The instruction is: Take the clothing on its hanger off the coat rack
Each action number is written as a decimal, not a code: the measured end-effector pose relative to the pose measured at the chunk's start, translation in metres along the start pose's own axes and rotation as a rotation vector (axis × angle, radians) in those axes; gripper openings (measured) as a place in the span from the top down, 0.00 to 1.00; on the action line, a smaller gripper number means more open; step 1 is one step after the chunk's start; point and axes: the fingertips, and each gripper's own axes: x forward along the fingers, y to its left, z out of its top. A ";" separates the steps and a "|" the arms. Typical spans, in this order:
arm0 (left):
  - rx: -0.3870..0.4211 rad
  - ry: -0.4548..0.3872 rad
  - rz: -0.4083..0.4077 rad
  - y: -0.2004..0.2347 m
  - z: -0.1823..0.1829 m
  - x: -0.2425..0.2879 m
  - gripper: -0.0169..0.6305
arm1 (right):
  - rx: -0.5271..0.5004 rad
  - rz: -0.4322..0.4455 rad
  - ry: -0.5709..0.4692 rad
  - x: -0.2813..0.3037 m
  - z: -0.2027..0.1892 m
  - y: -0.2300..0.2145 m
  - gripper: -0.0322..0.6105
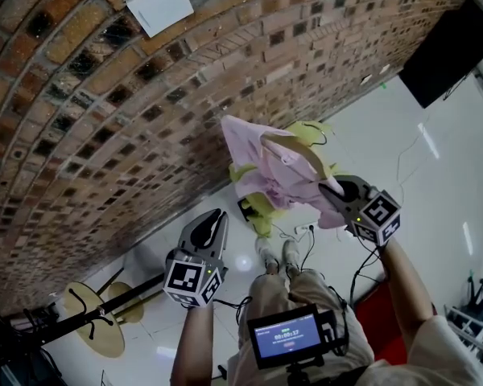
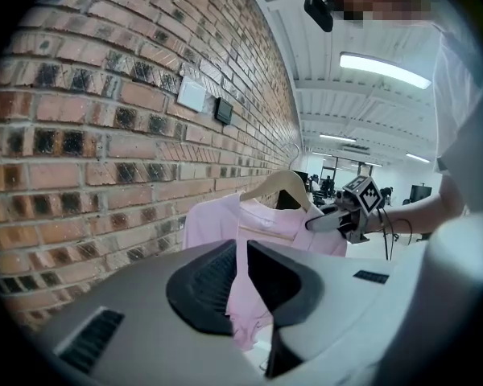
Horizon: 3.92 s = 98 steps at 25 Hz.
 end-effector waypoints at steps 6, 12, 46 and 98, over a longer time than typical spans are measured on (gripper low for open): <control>-0.044 0.006 -0.022 -0.005 -0.013 0.019 0.90 | 0.002 0.048 -0.006 0.012 -0.026 -0.007 0.92; -0.047 0.040 -0.026 -0.004 -0.039 0.044 0.90 | -0.012 0.093 -0.008 0.025 -0.049 -0.018 0.92; -0.121 0.097 0.016 0.046 -0.189 0.180 0.92 | 0.000 0.171 0.049 0.134 -0.198 -0.038 0.92; -0.072 0.360 0.032 0.107 -0.358 0.377 0.85 | 0.288 0.119 0.131 0.258 -0.398 -0.164 0.92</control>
